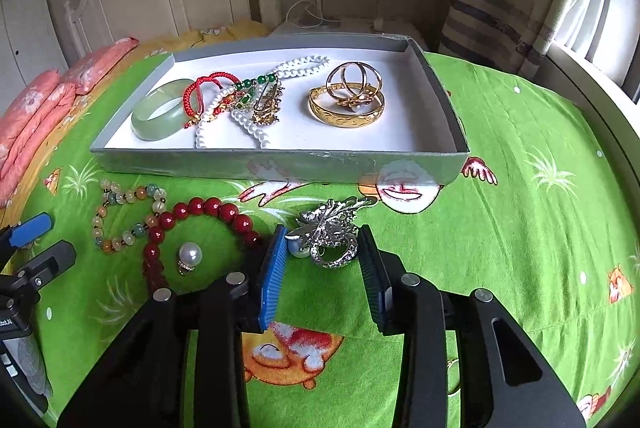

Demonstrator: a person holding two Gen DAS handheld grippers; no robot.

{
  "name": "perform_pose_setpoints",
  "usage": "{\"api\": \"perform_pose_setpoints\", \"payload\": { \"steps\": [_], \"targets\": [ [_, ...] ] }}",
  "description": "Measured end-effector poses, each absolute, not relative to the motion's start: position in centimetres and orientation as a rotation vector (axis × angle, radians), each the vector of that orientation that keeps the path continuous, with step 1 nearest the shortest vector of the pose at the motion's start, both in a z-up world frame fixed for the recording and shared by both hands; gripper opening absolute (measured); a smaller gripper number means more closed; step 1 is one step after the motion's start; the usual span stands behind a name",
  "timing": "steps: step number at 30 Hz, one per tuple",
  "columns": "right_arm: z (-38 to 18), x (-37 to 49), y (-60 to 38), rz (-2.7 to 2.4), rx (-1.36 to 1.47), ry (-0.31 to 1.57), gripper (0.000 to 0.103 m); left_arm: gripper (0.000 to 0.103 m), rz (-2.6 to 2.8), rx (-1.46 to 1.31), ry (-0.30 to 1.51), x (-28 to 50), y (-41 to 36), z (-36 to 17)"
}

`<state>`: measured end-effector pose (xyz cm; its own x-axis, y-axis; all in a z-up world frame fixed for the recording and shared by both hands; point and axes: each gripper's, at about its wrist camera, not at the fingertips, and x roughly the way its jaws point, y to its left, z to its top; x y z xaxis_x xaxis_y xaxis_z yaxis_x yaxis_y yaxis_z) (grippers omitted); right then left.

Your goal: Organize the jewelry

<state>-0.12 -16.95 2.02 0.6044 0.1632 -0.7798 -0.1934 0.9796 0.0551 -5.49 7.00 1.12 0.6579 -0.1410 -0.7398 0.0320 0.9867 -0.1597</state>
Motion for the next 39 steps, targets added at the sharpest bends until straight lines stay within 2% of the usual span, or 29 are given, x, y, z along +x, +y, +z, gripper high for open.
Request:
{"api": "perform_pose_setpoints", "payload": {
  "steps": [21, 39],
  "targets": [
    [3.9, -3.6, -23.3, 0.251, 0.116, 0.770, 0.036, 0.100, -0.056, -0.077, 0.872, -5.2, 6.2, 0.9],
    [3.7, -4.8, -25.7, 0.280, 0.146, 0.754, 0.036, 0.099, -0.207, -0.072, 0.911, -5.4, -4.2, 2.4]
  ]
}}
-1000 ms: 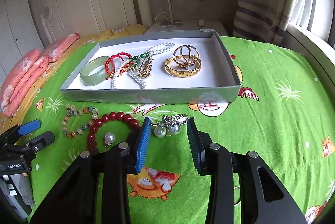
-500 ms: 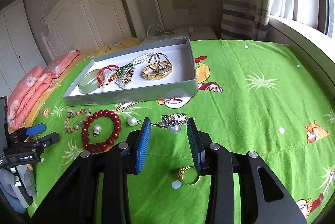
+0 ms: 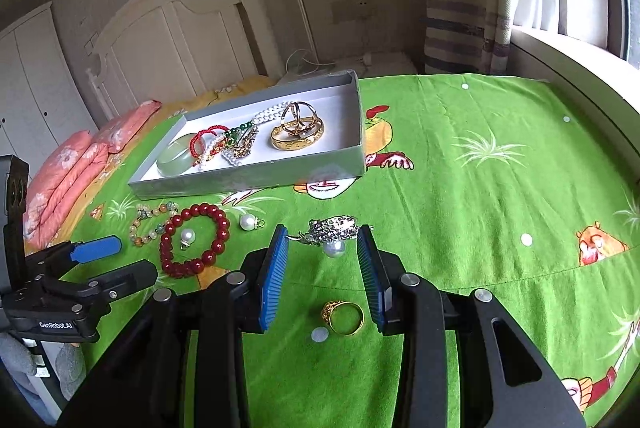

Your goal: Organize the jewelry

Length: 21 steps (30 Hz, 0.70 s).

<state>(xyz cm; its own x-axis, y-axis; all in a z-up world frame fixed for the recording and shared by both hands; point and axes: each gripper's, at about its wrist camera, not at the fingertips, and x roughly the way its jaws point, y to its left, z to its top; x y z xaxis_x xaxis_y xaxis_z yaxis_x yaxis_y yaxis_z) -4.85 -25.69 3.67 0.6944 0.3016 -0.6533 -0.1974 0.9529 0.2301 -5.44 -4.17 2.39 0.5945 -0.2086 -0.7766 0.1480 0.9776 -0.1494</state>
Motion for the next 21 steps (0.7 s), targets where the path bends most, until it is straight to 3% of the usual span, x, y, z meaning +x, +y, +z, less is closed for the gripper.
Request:
{"api": "perform_pose_setpoints", "payload": {
  "steps": [20, 21],
  "targets": [
    [3.4, -4.6, -25.0, 0.221, 0.108, 0.768, 0.036, 0.099, -0.214, -0.146, 0.925, -2.7, -3.1, 1.0],
    [3.4, -4.7, -25.1, 0.217, 0.111, 0.767, 0.036, 0.096, -0.214, -0.149, 0.917, -2.8, -3.0, 1.0]
  ]
}}
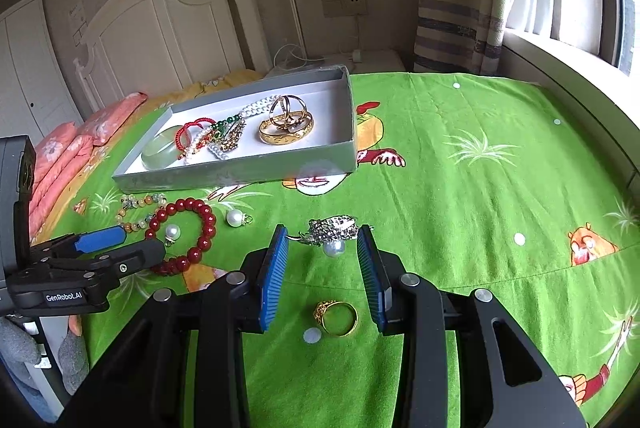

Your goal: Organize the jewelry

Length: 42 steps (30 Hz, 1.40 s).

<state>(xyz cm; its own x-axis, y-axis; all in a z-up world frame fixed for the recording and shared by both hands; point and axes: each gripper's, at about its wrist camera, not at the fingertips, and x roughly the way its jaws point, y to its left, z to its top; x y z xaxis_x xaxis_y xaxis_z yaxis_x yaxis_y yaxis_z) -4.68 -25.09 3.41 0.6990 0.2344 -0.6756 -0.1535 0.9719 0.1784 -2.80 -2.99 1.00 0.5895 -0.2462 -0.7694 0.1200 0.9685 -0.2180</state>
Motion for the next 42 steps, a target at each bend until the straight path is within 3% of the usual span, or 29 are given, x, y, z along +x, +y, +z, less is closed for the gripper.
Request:
{"api": "perform_pose_setpoints", "payload": {
  "steps": [4, 12, 16, 23, 25, 26, 39, 42],
  "targets": [
    [3.3, -4.6, -24.9, 0.203, 0.100, 0.775, 0.036, 0.065, -0.189, -0.047, 0.901, -3.2, -3.8, 1.0],
    [2.7, -4.0, -24.0, 0.157, 0.047, 0.822, 0.036, 0.044, -0.218, -0.038, 0.884, -3.6, -3.8, 1.0],
    [2.5, -3.9, -24.1, 0.141, 0.047, 0.830, 0.036, 0.020, -0.230, -0.026, 0.874, -3.9, -3.6, 1.0],
    [2.5, -4.0, -24.0, 0.130, 0.037, 0.827, 0.036, 0.016, -0.231, -0.042, 0.847, -4.5, -3.2, 1.5],
    [2.6, -4.1, -24.1, 0.131, 0.041, 0.822, 0.036, 0.002, -0.234, -0.059, 0.832, -4.7, -2.9, 1.8],
    [2.7, -4.1, -24.2, 0.132, 0.044, 0.819, 0.036, 0.000, -0.240, -0.069, 0.820, -4.8, -2.8, 2.0],
    [2.9, -4.2, -24.6, 0.156, 0.074, 0.806, 0.036, 0.003, -0.250, -0.100, 0.838, -4.5, -2.6, 1.7],
    [2.9, -4.3, -24.7, 0.168, 0.088, 0.801, 0.036, 0.048, -0.227, -0.109, 0.868, -4.0, -2.4, 1.1]
  ]
}}
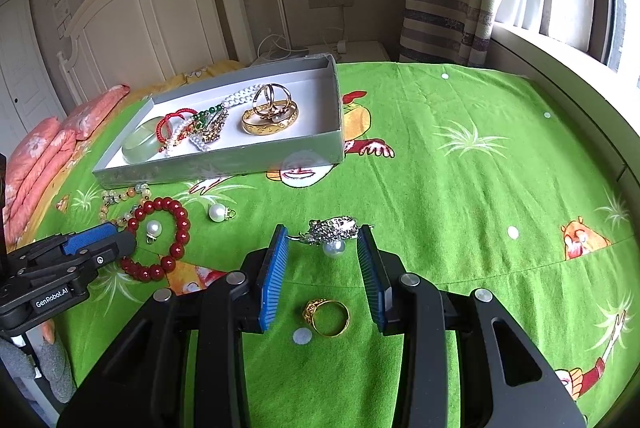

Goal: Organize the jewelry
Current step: 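Close the left tool on the dark red bead bracelet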

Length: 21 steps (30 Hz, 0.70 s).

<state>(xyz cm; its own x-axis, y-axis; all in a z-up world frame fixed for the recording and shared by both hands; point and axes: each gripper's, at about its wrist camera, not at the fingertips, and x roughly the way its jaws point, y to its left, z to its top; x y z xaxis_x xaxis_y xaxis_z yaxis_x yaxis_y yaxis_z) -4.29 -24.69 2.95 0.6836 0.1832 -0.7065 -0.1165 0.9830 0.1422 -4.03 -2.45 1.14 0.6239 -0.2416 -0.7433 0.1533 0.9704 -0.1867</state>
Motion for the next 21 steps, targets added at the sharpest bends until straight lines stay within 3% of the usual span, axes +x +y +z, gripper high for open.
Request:
{"api": "perform_pose_setpoints", "payload": {
  "steps": [6, 8, 10, 21],
  "targets": [
    [3.3, -4.6, -25.4, 0.195, 0.138, 0.769, 0.036, 0.048, -0.229, -0.131, 0.865, -4.0, -2.1, 1.0],
    [3.4, -4.7, -25.5, 0.202, 0.146, 0.761, 0.036, 0.037, -0.226, -0.128, 0.864, -4.0, -2.1, 0.9],
    [3.6, -4.9, -25.7, 0.212, 0.156, 0.744, 0.036, 0.013, -0.258, -0.144, 0.872, -4.0, -2.0, 0.7],
    [4.3, -6.0, -27.2, 0.317, 0.254, 0.660, 0.036, 0.009, -0.283, -0.202, 0.857, -4.4, -1.5, 1.2]
  ]
}}
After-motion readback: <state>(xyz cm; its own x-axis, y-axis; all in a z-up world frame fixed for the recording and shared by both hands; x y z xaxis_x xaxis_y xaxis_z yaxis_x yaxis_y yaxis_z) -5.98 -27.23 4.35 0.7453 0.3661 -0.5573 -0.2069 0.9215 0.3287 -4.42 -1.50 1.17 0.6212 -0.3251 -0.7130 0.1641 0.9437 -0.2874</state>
